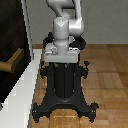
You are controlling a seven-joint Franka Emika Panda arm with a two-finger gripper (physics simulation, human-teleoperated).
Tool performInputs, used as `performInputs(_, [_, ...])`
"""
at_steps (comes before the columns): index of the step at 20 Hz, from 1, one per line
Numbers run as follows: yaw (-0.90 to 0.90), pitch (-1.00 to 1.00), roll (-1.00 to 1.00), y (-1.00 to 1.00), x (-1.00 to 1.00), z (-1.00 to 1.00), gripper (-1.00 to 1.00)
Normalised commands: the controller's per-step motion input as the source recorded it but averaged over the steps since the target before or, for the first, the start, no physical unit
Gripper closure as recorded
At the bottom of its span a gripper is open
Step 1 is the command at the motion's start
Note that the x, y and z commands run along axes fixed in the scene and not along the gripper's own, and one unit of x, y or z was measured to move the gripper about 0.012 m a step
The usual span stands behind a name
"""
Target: Open the door by pressing down and pulling on the handle.
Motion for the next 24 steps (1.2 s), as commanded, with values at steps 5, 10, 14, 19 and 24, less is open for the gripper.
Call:
performInputs(5, [0.0, 0.0, 0.0, 0.0, 0.0, 0.0, -1.0])
performInputs(10, [0.0, 0.0, 0.0, 0.0, 0.0, 0.8, -1.0])
performInputs(14, [0.0, 0.0, 0.0, 0.0, 0.0, 0.75, -1.0])
performInputs(19, [0.0, 0.0, 0.0, 0.0, 0.0, 0.6, -1.0])
performInputs(24, [0.0, 0.0, 0.0, 0.0, 0.0, 0.8, -1.0])
